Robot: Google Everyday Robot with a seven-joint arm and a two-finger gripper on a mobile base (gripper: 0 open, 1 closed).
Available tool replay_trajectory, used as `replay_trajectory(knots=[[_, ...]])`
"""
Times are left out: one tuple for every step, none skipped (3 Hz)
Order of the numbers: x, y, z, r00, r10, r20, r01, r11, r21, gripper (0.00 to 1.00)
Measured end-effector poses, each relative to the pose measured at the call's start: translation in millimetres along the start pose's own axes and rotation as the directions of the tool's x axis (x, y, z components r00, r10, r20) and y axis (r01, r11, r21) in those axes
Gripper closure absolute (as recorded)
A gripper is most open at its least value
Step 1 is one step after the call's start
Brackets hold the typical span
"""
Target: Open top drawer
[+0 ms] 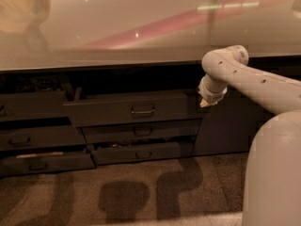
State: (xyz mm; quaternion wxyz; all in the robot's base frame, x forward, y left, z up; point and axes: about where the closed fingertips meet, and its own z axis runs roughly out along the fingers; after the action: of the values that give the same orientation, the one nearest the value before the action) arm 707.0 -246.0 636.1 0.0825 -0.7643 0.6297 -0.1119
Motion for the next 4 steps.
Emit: replay_trajectory(knots=[[-0.5, 5.3, -4.1, 1.000, -0.005, 0.001, 0.005, 1.0000, -0.002, 1.00], [-0.5, 5.3, -4.0, 1.000, -0.005, 0.001, 0.005, 1.0000, -0.002, 1.00], [-2.1, 12.3, -4.0, 1.000, -0.011, 0.008, 0.011, 0.9999, -0.003, 1.00], [-1.9, 11.6, -6.4, 1.000, -0.011, 0.008, 0.011, 0.9999, -0.003, 1.00]])
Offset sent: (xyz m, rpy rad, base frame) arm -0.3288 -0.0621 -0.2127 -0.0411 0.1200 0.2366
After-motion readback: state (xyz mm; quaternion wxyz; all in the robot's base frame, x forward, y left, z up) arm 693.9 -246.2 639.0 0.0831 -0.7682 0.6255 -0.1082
